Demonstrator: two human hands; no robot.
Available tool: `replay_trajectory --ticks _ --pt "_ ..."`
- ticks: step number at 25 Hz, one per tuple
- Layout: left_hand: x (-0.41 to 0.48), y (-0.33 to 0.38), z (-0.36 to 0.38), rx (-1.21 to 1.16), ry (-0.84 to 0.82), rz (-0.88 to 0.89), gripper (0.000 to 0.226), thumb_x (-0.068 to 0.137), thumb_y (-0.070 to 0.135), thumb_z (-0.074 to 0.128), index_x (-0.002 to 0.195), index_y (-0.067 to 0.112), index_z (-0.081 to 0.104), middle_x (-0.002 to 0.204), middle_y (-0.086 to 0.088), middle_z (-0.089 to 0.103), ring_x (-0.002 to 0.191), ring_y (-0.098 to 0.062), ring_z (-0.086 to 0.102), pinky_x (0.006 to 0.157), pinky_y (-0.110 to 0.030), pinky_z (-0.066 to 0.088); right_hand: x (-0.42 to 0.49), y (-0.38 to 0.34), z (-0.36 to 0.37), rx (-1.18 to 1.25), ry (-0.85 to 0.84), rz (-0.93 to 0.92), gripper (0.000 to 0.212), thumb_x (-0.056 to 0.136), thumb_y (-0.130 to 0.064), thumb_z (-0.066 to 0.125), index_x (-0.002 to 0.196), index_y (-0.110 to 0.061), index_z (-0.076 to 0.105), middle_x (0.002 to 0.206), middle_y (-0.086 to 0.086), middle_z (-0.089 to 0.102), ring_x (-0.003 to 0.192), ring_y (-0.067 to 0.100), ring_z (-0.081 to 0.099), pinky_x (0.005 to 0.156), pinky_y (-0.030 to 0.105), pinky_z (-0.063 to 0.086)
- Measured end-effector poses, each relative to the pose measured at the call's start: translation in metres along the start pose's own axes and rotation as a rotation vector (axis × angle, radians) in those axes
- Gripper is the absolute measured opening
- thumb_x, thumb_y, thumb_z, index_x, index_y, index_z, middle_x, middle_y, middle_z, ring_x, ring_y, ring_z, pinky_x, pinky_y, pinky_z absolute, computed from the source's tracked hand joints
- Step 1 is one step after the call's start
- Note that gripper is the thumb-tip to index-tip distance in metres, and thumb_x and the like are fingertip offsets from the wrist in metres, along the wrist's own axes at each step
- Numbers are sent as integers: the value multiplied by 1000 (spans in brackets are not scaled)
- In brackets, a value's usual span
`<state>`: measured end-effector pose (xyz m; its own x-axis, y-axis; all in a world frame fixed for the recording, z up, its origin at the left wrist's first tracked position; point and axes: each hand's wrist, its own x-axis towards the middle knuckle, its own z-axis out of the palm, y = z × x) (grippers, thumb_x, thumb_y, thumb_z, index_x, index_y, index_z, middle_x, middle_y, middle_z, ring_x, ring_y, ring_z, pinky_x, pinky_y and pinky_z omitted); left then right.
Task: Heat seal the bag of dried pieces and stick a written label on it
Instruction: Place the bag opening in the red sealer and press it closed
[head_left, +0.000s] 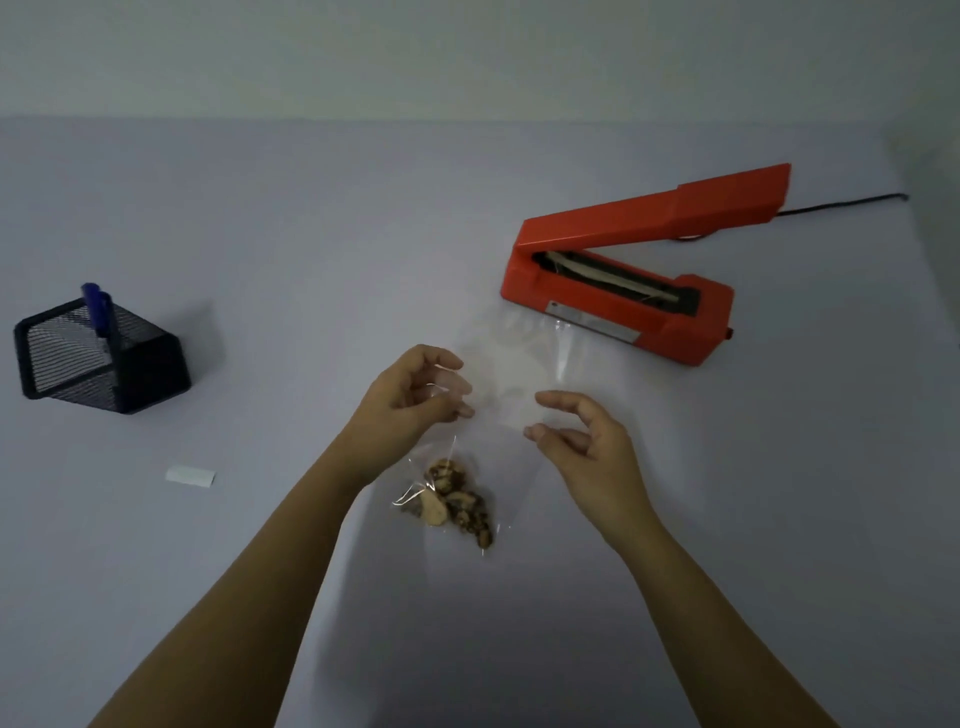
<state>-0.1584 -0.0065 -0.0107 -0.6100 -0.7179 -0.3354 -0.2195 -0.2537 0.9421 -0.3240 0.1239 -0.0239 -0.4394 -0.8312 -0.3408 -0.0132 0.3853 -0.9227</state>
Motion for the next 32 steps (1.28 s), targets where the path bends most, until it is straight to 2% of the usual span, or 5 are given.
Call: replay_trajectory --ticks 4,11,18,27,32 --pt "15 2 25 -95 22 -55 27 91 9 57 110 25 48 89 -6 74 83 -20 71 70 -20 54 -1 -1 -22 25 81 -16 29 83 -18 67 100 -40 61 90 -32 66 75 22 66 70 26 52" --pt "35 10 61 -70 42 -127 16 90 18 59 93 3 66 71 2 73 75 -12 69 68 -16 54 7 -8 -55 71 196 13 23 91 -14 55 100 -32 65 104 -13 66 94 6 65 91 35 52" --pt "55 21 88 -76 201 -209 18 90 18 57 84 7 69 61 5 69 59 -6 66 54 -13 50 28 -13 -73 98 335 13 16 86 -21 64 91 -35 64 96 -12 66 78 4 68 83 32 55" --pt "69 24 99 -16 349 -240 21 89 23 58 78 10 71 69 -5 71 69 -17 67 66 -26 51 48 -16 -82 50 336 -1 14 87 -21 62 98 -28 65 99 -6 67 87 10 67 85 39 55" --pt "72 24 99 8 366 -265 22 88 22 60 73 10 71 67 -4 72 66 -17 67 69 -29 54 50 -20 -87 -94 365 -34 15 88 -17 62 96 -30 62 99 -9 65 90 8 63 82 21 53"
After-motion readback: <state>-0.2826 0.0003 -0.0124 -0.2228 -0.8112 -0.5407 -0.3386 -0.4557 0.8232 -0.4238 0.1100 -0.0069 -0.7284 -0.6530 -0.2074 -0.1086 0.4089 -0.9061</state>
